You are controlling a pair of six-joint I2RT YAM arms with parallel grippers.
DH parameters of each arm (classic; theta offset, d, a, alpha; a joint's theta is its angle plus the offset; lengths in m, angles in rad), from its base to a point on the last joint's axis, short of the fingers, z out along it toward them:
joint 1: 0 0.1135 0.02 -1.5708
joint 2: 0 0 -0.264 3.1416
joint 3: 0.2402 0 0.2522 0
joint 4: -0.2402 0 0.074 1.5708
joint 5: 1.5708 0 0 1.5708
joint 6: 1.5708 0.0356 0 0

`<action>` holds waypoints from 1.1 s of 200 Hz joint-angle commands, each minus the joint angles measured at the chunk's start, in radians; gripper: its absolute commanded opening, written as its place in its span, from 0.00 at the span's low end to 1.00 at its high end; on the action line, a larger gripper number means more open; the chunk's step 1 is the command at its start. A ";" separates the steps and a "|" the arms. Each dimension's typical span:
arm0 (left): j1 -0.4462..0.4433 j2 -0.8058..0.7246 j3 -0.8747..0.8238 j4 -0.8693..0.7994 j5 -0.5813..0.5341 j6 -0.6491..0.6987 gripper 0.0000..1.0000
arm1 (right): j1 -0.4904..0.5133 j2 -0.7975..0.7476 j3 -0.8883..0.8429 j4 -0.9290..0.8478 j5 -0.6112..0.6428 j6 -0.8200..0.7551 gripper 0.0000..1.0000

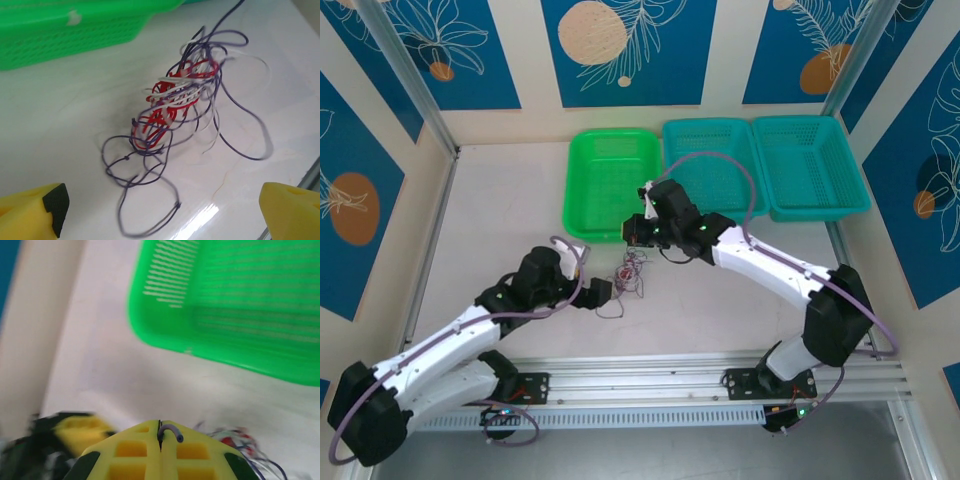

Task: Untangle the cables

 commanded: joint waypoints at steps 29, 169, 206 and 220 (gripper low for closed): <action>-0.048 0.197 0.050 0.353 0.060 0.006 1.00 | -0.016 -0.040 0.048 0.007 -0.257 0.049 0.00; -0.095 0.637 0.068 0.519 -0.189 -0.318 0.77 | -0.180 -0.252 0.259 -0.021 -0.294 0.265 0.00; -0.094 0.639 0.056 0.335 -0.333 -0.403 0.70 | -0.212 -0.241 0.489 -0.155 -0.316 0.240 0.00; -0.093 0.648 0.067 0.260 -0.346 -0.409 0.67 | -0.235 -0.232 0.560 -0.173 -0.329 0.248 0.00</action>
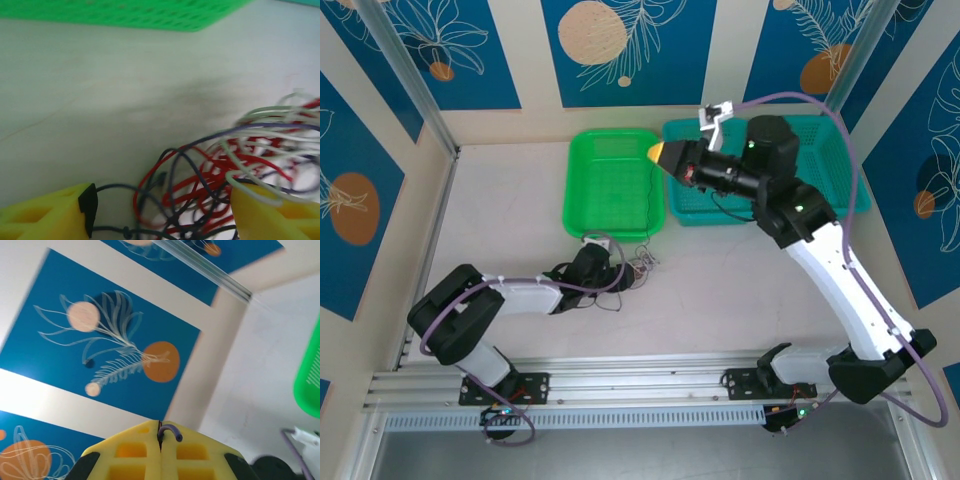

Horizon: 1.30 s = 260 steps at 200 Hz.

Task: Untangle the cables

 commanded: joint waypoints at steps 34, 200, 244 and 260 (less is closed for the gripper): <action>-0.010 0.092 0.076 -0.411 -0.095 -0.062 0.65 | -0.087 0.033 0.283 -0.083 -0.073 0.066 0.00; 0.107 -0.418 -0.161 -0.573 -0.236 -0.058 0.80 | -0.356 0.319 0.849 0.084 -0.156 0.350 0.00; 0.113 -0.870 -0.186 -0.387 -0.120 0.266 0.94 | -0.270 0.322 0.778 -0.016 -0.230 0.230 0.00; 0.112 -0.921 -0.158 -0.363 -0.038 0.353 0.96 | -0.205 0.314 0.725 -0.067 -0.225 0.171 0.00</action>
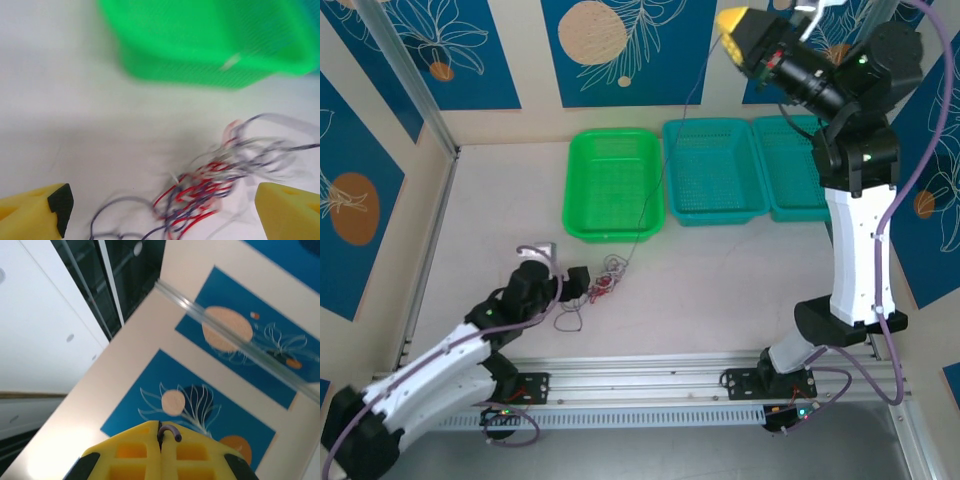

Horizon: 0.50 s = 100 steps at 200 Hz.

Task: Untangle the cables

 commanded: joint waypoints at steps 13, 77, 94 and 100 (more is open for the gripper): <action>0.007 -0.044 0.056 0.116 0.242 0.262 0.96 | 0.130 -0.022 -0.106 -0.089 -0.033 -0.132 0.00; -0.100 0.492 0.302 0.431 0.472 0.326 1.00 | 0.211 -0.038 -0.120 -0.111 0.034 -0.187 0.00; -0.126 0.604 0.373 0.493 0.422 0.291 1.00 | 0.204 -0.044 -0.106 -0.119 0.045 -0.186 0.00; -0.128 0.634 0.395 0.506 0.391 0.271 1.00 | 0.199 -0.049 -0.105 -0.120 0.046 -0.183 0.00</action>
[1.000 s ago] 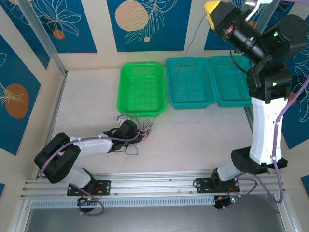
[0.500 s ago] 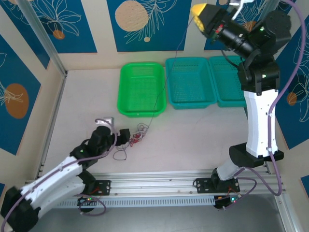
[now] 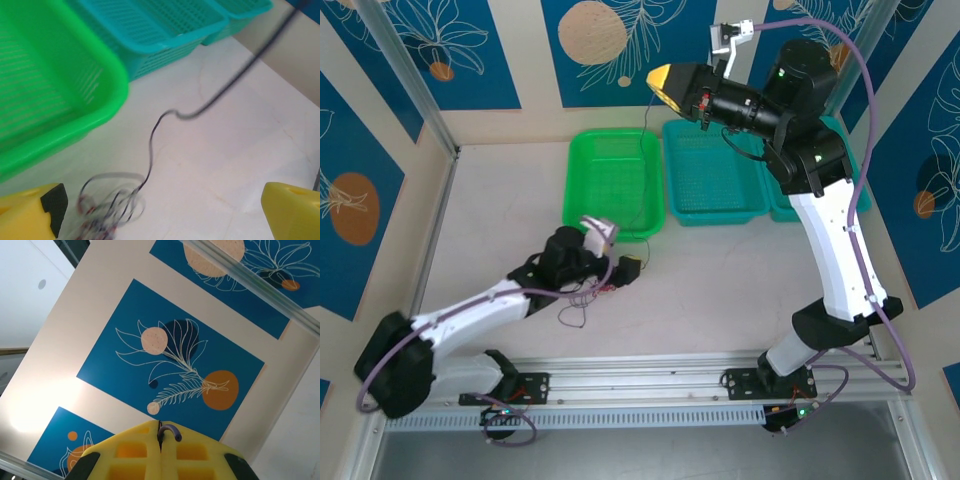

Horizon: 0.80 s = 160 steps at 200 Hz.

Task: Untangle the cables

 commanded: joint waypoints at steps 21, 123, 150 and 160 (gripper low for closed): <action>-0.025 0.156 0.157 0.199 -0.142 -0.086 1.00 | -0.019 -0.062 0.028 -0.022 0.029 -0.024 0.00; 0.045 0.127 0.373 -0.145 0.165 -0.176 0.00 | -0.330 -0.503 -0.793 -0.260 0.225 -0.007 0.07; 0.045 0.108 0.414 -0.297 0.203 -0.082 0.00 | -0.372 -0.655 -1.020 -0.400 0.313 -0.003 0.28; 0.045 0.116 0.420 -0.334 0.207 -0.060 0.00 | -0.390 -0.697 -1.093 -0.430 0.302 0.010 0.40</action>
